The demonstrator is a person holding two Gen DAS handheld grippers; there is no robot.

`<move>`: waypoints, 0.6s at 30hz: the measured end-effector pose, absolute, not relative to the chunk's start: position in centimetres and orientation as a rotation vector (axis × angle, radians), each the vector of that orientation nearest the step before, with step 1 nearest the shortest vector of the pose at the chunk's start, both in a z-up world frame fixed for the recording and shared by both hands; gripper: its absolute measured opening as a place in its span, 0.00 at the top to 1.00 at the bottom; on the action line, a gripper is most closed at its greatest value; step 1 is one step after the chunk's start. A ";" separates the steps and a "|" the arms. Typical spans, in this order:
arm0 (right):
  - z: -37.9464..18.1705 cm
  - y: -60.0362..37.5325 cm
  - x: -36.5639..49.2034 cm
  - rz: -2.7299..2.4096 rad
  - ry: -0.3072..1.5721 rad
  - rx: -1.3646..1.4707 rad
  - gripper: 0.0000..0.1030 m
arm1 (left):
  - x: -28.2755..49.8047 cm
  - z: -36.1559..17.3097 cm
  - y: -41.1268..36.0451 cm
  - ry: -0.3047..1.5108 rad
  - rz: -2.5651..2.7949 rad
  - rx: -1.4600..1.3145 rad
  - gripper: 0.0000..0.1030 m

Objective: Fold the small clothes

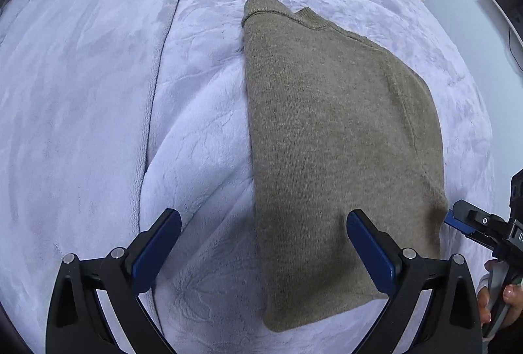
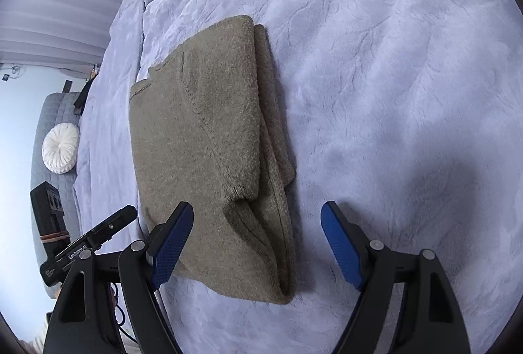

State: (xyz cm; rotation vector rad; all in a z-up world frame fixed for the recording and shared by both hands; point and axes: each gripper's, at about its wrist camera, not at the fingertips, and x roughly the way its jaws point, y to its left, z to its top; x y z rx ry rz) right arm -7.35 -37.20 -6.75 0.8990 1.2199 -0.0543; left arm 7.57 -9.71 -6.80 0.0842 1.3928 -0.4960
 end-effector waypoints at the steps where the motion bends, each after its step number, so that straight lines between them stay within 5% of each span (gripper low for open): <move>1: -6.8 -37.2 -7.0 -0.047 1.220 0.900 0.20 | 7.7 -7.0 -9.9 1.397 -0.496 0.080 0.01; 18: -9.2 -39.6 -1.7 -0.027 1.204 0.916 0.25 | 10.3 -10.0 -12.8 1.424 -0.505 -0.066 0.01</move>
